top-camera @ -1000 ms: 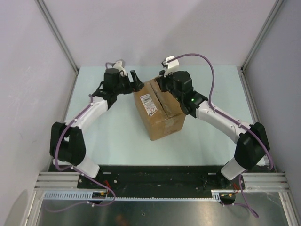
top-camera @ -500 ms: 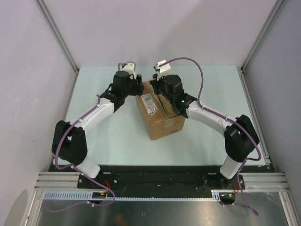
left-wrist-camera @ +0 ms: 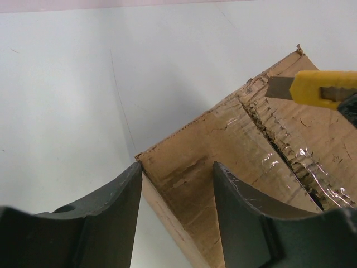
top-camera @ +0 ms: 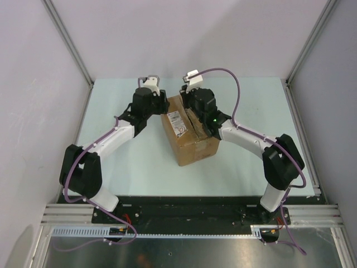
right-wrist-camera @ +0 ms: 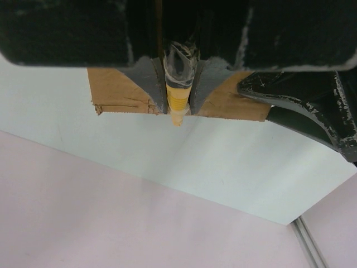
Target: Unpack the express box
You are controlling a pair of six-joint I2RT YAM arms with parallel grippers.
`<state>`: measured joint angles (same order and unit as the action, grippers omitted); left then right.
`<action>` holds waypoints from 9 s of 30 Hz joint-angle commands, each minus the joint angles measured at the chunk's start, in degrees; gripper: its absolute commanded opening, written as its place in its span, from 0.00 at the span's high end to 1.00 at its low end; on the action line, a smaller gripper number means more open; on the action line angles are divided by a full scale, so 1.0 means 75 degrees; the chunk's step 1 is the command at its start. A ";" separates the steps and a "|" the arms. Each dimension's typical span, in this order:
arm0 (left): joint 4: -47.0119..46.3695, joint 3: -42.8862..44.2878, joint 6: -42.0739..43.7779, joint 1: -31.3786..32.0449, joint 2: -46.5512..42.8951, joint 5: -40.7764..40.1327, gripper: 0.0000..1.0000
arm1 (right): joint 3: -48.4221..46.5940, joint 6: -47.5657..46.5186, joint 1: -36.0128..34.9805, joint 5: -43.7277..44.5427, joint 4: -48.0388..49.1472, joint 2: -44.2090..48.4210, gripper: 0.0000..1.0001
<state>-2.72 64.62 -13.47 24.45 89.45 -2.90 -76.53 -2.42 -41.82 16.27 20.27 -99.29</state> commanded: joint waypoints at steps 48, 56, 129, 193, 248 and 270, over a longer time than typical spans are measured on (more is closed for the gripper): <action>0.2953 0.0525 -0.0934 0.0022 0.0964 0.0140 0.53 | -0.0366 0.0720 -0.0318 0.0584 -0.1976 0.0335 1.00; 0.3058 0.0536 -0.1074 0.0022 0.1081 0.0245 0.54 | -0.0296 0.1013 -0.0423 0.0596 -0.2679 0.0780 1.00; 0.3398 0.0478 -0.1753 -0.0178 0.1386 0.0129 0.56 | 0.1333 0.3252 -0.1783 0.0666 -0.7285 0.4636 1.00; 0.3492 0.2552 -0.1332 0.1311 0.1093 0.2859 0.46 | 0.1720 0.3509 -0.2533 0.2834 -0.6639 0.4273 1.00; 0.3632 0.2153 -0.1203 0.1053 0.1046 0.2706 0.55 | 0.2013 0.3779 -0.2884 0.3267 -0.7389 0.4811 1.00; 0.3632 0.2177 -0.1192 0.0830 0.1139 0.2706 0.56 | 0.2306 0.4154 -0.3353 0.3045 -0.8492 0.6147 1.00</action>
<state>21.19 82.06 -23.14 33.06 97.71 21.56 -59.46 28.01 -66.06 38.65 -36.07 -56.82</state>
